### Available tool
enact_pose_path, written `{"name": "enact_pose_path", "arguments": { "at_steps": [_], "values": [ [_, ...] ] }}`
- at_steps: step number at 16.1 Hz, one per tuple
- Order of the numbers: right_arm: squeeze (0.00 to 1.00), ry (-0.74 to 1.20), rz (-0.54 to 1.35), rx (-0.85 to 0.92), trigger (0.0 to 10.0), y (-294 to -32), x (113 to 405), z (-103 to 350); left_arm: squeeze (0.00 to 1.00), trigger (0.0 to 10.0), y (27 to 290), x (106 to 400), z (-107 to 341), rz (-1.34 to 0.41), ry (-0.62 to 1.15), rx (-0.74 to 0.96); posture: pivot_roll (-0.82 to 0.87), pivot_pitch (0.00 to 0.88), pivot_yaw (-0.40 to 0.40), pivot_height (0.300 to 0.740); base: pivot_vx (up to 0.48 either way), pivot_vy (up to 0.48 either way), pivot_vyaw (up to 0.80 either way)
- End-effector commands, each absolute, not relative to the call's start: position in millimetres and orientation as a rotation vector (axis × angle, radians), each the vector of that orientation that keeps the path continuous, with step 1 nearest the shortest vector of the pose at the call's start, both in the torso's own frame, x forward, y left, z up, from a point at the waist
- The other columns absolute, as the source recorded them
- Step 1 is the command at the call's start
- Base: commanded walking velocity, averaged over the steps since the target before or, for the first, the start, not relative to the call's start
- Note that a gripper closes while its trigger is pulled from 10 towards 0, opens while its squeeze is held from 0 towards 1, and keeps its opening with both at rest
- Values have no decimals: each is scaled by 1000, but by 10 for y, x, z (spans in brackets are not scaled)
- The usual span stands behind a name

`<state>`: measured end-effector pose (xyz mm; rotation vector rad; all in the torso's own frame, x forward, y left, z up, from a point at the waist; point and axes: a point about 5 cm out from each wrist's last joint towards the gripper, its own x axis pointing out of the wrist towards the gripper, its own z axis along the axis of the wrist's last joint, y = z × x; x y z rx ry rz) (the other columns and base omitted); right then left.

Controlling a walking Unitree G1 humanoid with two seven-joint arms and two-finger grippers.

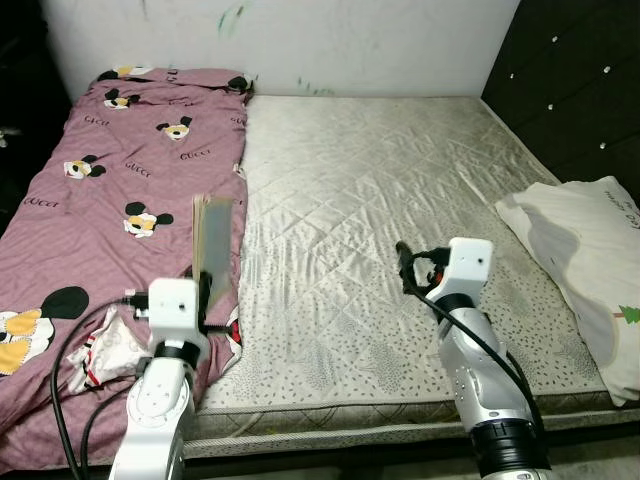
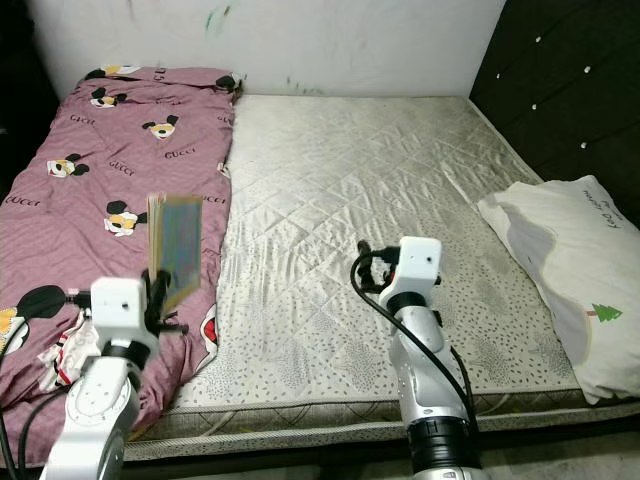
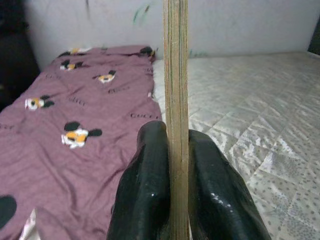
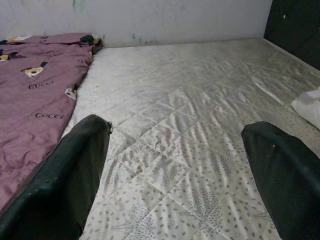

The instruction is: Clean up the room

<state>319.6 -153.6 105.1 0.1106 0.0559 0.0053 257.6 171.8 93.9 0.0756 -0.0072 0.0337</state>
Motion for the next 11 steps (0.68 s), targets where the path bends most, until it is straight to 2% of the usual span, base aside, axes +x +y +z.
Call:
{"name": "enact_pose_path", "arguments": {
  "at_steps": [1,4,7,11],
  "values": [
    [0,76,-26,119,10000,-1631,3146,1011,0,10000,1779,2590,1116,83,-91,78,37,0,-42,740,0,0,0],
    [0,110,-48,119,10000,-1742,3039,941,0,10000,2023,2513,1106,182,-84,93,44,0,-47,740,0,0,0],
    [0,133,-54,111,10000,-1714,3035,890,0,10000,2049,2453,990,192,-37,93,55,0,-46,740,0,0,0],
    [0,123,-45,126,10000,-1658,3077,933,0,10000,1930,2536,1011,152,-46,81,52,0,-43,740,0,0,-800]
  ]
}}
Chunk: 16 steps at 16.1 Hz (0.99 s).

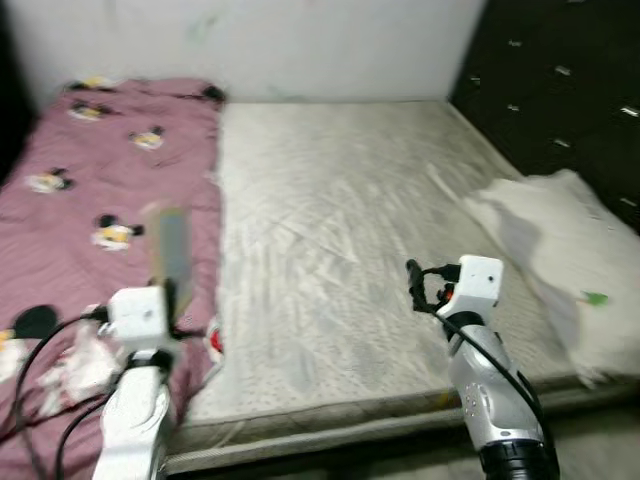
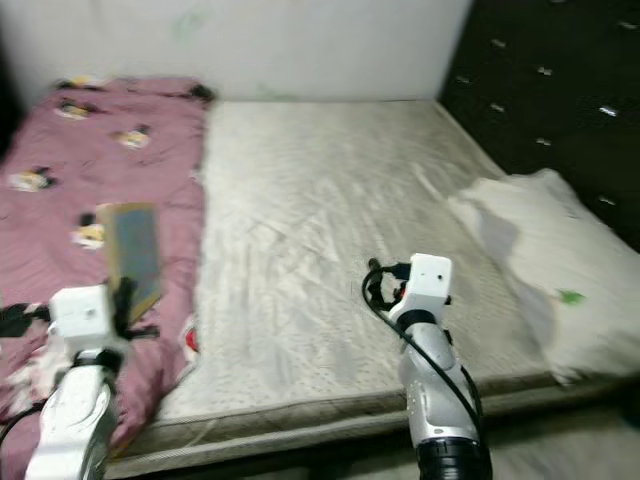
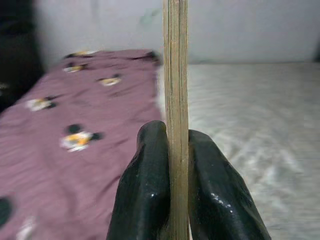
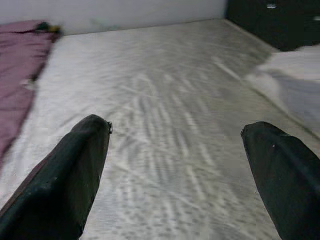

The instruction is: Clean up the room

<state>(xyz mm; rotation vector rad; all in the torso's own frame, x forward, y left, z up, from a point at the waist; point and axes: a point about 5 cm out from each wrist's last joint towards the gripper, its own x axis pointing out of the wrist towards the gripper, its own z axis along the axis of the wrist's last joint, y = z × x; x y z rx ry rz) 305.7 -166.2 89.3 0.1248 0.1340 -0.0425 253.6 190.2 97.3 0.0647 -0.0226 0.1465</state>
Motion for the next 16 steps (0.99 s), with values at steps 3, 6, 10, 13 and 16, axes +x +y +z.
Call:
{"name": "enact_pose_path", "arguments": {
  "at_steps": [3,6,10,13,16],
  "values": [
    [0,117,-42,124,10000,-1645,3087,941,0,10000,1832,2571,1002,116,-44,77,51,1,-40,740,0,0,0],
    [0,111,-51,132,10000,-1624,3093,934,0,10000,1785,2591,998,85,-38,73,47,0,-3,740,0,0,0],
    [0,136,-22,129,10000,-1563,3115,886,0,10000,1842,2590,981,125,-35,70,68,0,-31,740,0,0,0],
    [0,141,76,99,10000,-1427,3217,930,0,10000,1833,2478,918,190,-32,45,97,0,-105,740,0,0,0],
    [0,144,127,85,10000,-1346,3284,953,0,10000,1829,2436,909,223,-38,37,131,0,-148,740,0,0,0]
  ]
}}
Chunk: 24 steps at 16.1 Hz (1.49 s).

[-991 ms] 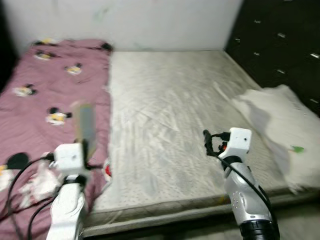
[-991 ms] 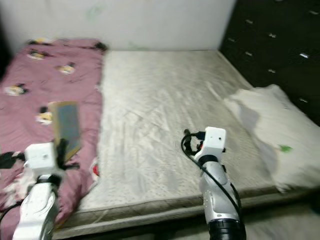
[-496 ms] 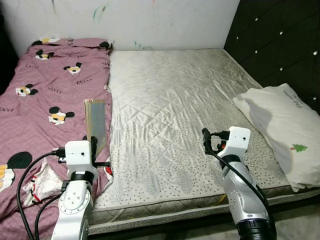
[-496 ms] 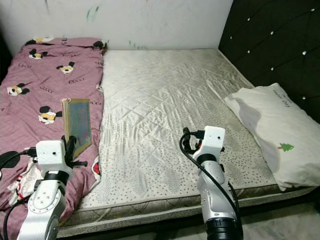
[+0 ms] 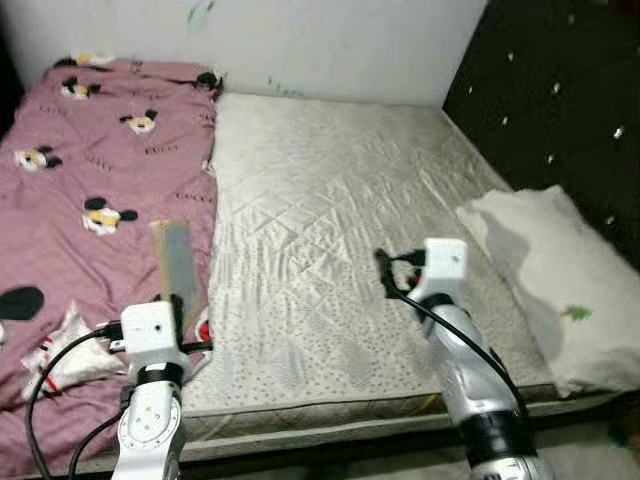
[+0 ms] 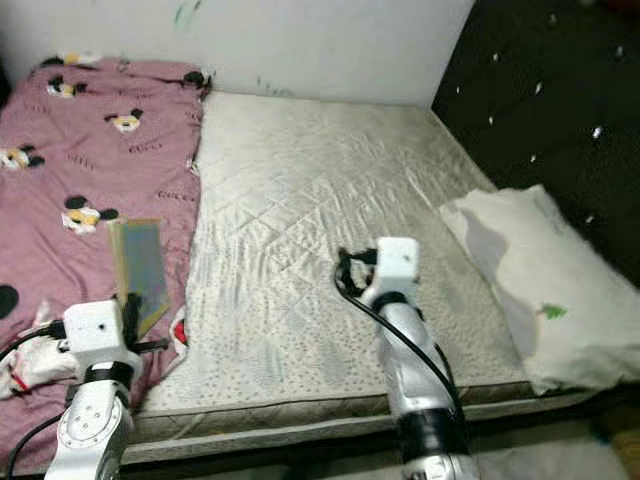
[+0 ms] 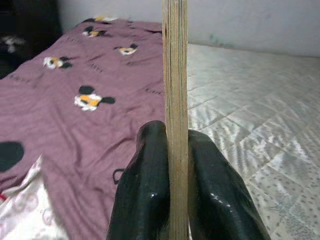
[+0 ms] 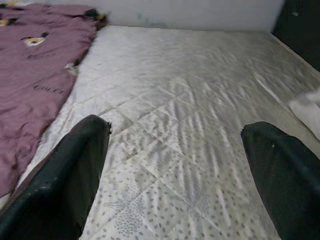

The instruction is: Clean up the room

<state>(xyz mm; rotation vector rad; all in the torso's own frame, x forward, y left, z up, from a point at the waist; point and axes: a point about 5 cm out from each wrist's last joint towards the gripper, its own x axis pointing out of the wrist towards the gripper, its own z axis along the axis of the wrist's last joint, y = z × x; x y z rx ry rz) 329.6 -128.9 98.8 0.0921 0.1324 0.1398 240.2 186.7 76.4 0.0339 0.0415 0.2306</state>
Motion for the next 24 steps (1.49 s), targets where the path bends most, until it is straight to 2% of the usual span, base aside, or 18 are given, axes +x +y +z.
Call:
{"name": "enact_pose_path", "arguments": {
  "at_steps": [1,3,4,6,8,11,14,16,24],
  "values": [
    [0,144,142,84,10000,-1294,3300,954,0,10000,1851,2432,904,228,-38,39,134,0,-150,740,0,0,0],
    [0,142,145,86,10000,-1266,3309,959,0,10000,1854,2435,901,225,-37,44,134,0,-150,740,0,0,0],
    [0,123,131,95,10000,-1262,3317,979,0,10000,1829,2485,897,189,-35,56,106,0,-102,740,0,0,0],
    [0,114,94,105,10000,-1319,3292,963,0,10000,1780,2556,902,144,-34,66,70,0,-53,740,0,0,0],
    [0,99,10,116,10000,-1470,3203,915,0,10000,1679,2736,919,53,-35,88,10,0,30,740,0,0,0],
    [0,85,-43,123,10000,-1548,3177,894,0,10000,1590,2872,934,-13,-41,106,-24,0,84,740,0,0,0],
    [0,86,-60,129,10000,-1592,3193,887,0,10000,1514,2960,949,-62,-53,131,-31,0,85,740,0,0,0],
    [0,91,-55,117,10000,-1599,3180,873,0,10000,1562,2960,935,-52,-57,136,-36,0,72,740,0,0,0],
    [0,107,-25,72,10000,-1597,3104,784,0,10000,1699,2752,773,-31,-9,141,20,0,28,740,0,-64,0]
  ]
}}
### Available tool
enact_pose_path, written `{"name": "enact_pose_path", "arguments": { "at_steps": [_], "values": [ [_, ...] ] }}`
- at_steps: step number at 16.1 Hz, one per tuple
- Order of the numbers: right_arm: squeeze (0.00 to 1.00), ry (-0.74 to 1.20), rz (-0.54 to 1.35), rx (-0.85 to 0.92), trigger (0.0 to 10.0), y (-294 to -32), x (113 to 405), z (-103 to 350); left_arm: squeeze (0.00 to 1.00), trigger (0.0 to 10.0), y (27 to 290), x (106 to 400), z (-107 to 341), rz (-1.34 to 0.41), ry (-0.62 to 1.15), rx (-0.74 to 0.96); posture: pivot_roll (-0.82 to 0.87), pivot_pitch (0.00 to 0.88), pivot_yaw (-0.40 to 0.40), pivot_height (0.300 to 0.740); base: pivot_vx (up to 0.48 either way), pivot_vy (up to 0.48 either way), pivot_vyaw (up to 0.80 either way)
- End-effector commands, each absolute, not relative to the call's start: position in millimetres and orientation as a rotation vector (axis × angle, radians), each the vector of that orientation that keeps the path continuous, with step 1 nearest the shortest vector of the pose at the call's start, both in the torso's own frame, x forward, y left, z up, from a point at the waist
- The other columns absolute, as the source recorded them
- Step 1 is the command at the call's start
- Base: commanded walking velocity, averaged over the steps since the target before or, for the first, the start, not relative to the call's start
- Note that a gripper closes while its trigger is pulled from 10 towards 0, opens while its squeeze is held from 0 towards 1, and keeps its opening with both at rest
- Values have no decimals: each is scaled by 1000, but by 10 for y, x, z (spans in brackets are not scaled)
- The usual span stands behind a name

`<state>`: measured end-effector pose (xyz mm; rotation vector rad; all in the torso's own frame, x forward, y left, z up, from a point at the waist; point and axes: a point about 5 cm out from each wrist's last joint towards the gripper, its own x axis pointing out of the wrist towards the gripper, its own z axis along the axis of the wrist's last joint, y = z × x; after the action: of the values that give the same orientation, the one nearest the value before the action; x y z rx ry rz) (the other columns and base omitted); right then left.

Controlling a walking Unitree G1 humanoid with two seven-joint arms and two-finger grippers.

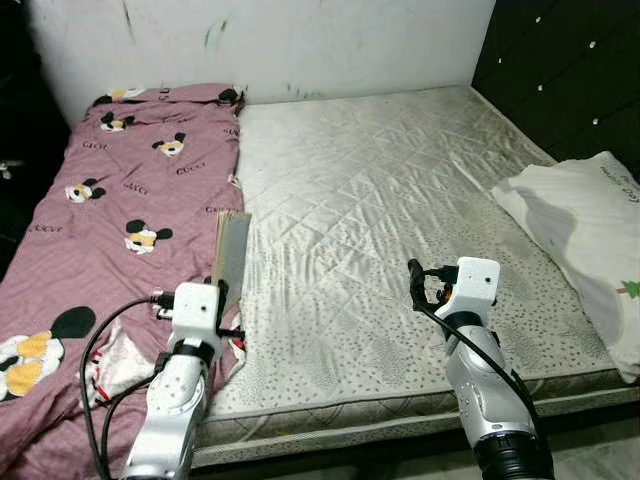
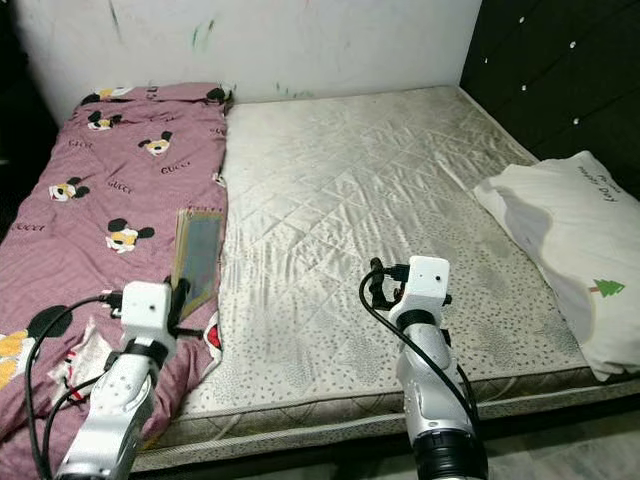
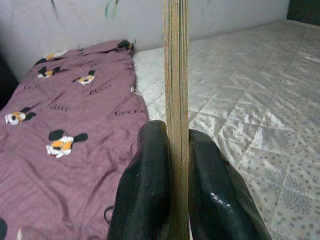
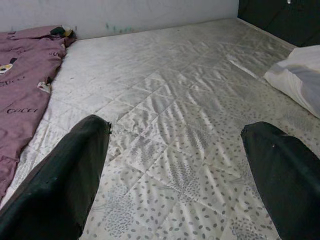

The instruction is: Clean up the room

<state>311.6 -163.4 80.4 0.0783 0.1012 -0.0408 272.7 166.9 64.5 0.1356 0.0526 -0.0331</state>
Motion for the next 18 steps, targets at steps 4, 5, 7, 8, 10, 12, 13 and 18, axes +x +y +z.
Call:
{"name": "enact_pose_path", "arguments": {
  "at_steps": [4,5,7,8,10,12,13,18],
  "values": [
    [0,116,13,46,10000,-1584,3128,791,0,10000,1686,2732,764,-7,-19,129,30,0,-10,740,0,-254,0],
    [0,114,21,40,10000,-1580,3140,796,0,10000,1683,2729,761,-5,-18,128,28,0,-12,740,0,-255,0],
    [0,109,27,35,10000,-1575,3154,809,0,10000,1674,2734,758,-5,-18,128,23,0,-12,740,0,-264,0],
    [0,107,30,33,10000,-1574,3156,815,0,10000,1671,2737,759,-6,-19,128,23,0,-12,740,0,-292,0],
    [0,102,32,27,10000,-1580,3158,827,0,10000,1653,2765,772,-13,-23,127,15,0,-11,740,0,-291,0],
    [0,100,32,24,10000,-1598,3157,831,0,10000,1638,2781,784,-14,-27,125,14,0,-12,740,0,-289,0],
    [0,103,27,21,10000,-1612,3153,824,0,10000,1636,2785,788,-12,-27,123,13,0,-17,740,0,-292,0],
    [0,106,40,15,10000,-1566,3163,821,0,10000,1649,2793,803,5,-32,113,18,0,-21,740,0,-295,0]
  ]
}}
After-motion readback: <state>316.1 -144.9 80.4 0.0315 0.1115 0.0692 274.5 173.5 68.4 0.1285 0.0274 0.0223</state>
